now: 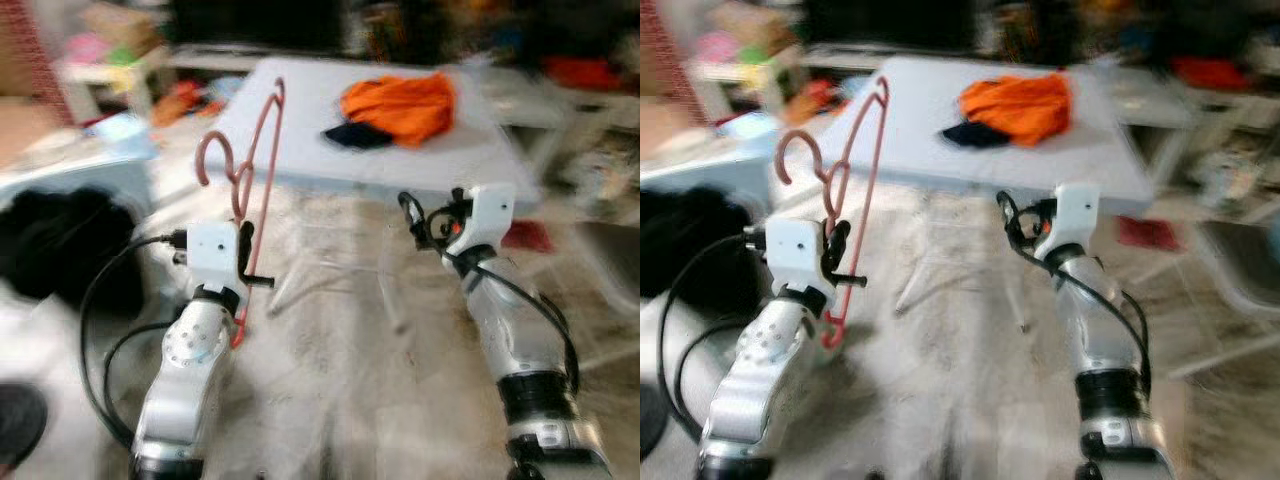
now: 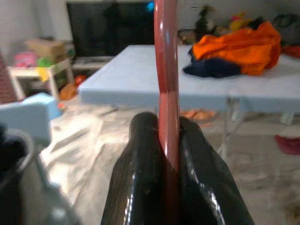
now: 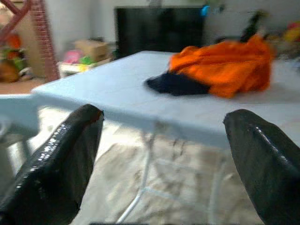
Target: Hang hanger
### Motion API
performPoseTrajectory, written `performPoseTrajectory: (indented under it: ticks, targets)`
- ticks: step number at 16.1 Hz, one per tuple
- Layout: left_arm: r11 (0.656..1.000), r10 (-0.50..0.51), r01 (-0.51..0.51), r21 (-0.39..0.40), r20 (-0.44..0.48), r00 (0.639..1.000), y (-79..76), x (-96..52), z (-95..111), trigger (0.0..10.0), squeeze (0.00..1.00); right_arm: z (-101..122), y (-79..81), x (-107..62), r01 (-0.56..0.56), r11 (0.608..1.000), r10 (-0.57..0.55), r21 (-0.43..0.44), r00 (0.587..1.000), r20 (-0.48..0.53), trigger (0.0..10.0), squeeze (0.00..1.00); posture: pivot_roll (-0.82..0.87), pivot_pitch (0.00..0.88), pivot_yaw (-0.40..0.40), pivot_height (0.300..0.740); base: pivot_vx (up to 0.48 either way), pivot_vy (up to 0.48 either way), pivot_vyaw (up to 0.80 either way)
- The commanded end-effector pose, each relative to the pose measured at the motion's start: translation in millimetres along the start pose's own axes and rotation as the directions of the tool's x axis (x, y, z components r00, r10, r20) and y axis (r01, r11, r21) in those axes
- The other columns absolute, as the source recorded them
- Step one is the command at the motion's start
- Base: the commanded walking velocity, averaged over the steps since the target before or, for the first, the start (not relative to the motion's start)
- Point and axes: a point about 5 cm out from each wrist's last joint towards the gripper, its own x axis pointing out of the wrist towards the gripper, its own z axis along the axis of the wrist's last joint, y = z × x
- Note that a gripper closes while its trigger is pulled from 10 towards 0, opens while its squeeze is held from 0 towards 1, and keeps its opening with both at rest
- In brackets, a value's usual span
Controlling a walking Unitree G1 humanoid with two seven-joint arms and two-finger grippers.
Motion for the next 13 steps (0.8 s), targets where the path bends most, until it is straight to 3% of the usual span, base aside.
performPoseTrajectory:
  ticks: [1,5,6,9,10,11,13]
  targets:
    - [1.0,-0.031,0.031,-0.002,0.04,0.999,-6.9,2.6,9.4,10.0,0.0,0.6,-4.4,-0.7,0.004,1.0,-0.004,-0.002,1.0,-0.01,10.0,0.0,0.0,0.0,-0.043,0.74,0.0,0.0,0.0]
    - [0.998,-0.058,0.057,-0.006,-0.045,0.997,-7.4,-0.4,-8.2,10.0,0.0,-2.7,-2.7,-1.8,-0.026,0.997,0.024,-0.075,0.999,-0.036,10.0,0.0,-0.01,0.0,-0.039,0.74,0.0,0.0,0.0]
    - [0.995,-0.101,0.101,-0.01,-0.095,0.99,-7.3,-2.4,-17.6,10.0,0.0,-1.7,-4.8,-1.6,-0.034,0.99,0.029,-0.14,0.999,-0.037,10.0,0.0,-0.01,0.0,-0.037,0.74,0.0,0.0,0.0]
    - [0.971,-0.22,0.236,0.026,-0.278,0.935,-1.1,-9.4,-48.1,10.0,0.0,-1.8,-10.3,-3.6,-0.155,0.961,0.139,-0.231,0.987,-0.083,10.0,0.0,-0.02,0.0,-0.026,0.74,0.0,0.0,0.0]
    - [0.931,-0.29,0.355,0.081,-0.427,0.857,4.8,-22.3,-68.6,10.0,0.0,-5.5,-2.7,-11.1,-0.329,0.88,0.293,-0.344,0.944,-0.153,10.0,0.0,-0.02,0.0,-0.019,0.74,0.0,0.0,0.0]
    - [0.903,-0.346,0.424,0.068,-0.47,0.812,10.1,-32.6,-76.4,10.0,0.0,-9.5,-3.6,-17.2,-0.405,0.823,0.35,-0.398,0.914,-0.207,10.0,0.0,-0.03,0.0,-0.014,0.74,0.0,0.0,0.0]
    - [0.821,-0.464,0.566,0.078,-0.487,0.74,15.1,-42.2,-77.3,10.0,0.0,-20.3,-13.2,-34.2,-0.592,0.709,0.469,-0.383,0.801,-0.372,10.0,0.0,-0.02,0.0,-0.013,0.74,0.0,0.0,0.0]
